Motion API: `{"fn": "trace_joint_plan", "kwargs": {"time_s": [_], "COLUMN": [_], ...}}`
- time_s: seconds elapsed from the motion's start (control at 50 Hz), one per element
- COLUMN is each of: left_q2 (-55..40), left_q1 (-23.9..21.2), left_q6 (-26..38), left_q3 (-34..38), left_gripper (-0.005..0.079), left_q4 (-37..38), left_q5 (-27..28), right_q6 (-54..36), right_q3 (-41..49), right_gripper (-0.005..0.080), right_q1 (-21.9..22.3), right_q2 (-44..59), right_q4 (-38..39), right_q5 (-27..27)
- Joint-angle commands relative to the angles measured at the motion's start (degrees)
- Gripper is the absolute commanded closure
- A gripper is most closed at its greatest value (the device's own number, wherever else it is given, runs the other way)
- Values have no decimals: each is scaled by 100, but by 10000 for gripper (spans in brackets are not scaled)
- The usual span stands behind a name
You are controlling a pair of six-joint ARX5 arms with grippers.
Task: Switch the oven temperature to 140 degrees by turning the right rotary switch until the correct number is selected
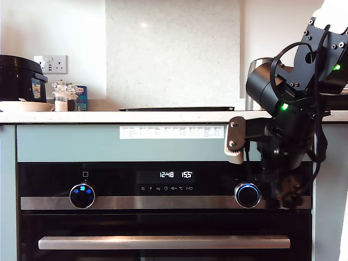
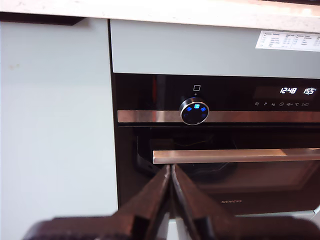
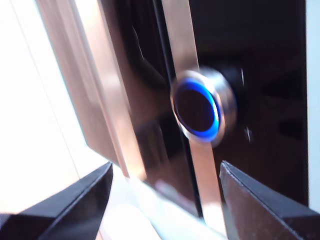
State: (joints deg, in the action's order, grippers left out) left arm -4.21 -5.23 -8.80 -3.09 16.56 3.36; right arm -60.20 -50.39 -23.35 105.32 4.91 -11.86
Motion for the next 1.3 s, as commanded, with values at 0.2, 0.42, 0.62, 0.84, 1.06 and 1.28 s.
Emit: {"fn": "trace_joint_plan", "kwargs": {"time_s": [0.2,0.42,0.62,0.84,1.06,1.28], "left_q2": [17,17,17,17,17,17], "left_q1": [-13,-13,-13,-13,-13,-13], "left_q6": [22,22,22,17,7,2], "left_q3": [-57,-57,-57,-57,-57,-57], "left_gripper": [764,764,764,764,764,764], "left_q4": [-186,-153,-136,-131,-127,-109], "left_q5": [4,2,4,4,4,4], "right_q6": [177,127,-118,-131,-175,-262], "right_q3": [92,92,92,92,83,76], "right_gripper": [134,134,134,134,134,134], "right_q1": [-52,50,243,455,479,463], "right_q2": [42,72,90,105,361,605], "right_q4": [601,647,702,721,859,955], "right_q5": [553,748,592,745,789,728]}}
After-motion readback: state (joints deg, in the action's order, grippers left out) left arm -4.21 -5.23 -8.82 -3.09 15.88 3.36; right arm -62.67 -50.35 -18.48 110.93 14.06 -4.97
